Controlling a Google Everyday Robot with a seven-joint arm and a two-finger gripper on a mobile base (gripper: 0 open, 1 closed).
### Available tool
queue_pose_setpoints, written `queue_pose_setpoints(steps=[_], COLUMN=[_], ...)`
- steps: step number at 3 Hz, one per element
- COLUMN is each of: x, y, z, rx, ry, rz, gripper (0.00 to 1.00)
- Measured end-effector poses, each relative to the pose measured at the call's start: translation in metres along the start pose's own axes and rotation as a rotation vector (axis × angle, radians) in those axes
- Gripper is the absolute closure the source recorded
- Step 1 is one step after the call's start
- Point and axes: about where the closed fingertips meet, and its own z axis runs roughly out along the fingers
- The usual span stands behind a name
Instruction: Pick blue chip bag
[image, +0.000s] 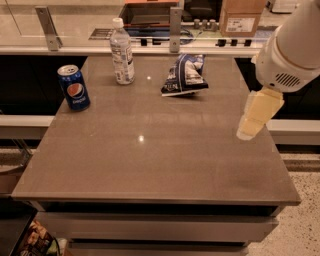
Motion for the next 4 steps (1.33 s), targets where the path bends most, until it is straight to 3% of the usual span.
queue_pose_setpoints(steps=[3,4], x=[-0.046,-0.065], y=[-0.068,-0.102], z=[0.06,0.1], rx=[0.045,0.051], ry=[-0.21,-0.238], rz=[0.046,0.121], gripper=[0.0,0.0])
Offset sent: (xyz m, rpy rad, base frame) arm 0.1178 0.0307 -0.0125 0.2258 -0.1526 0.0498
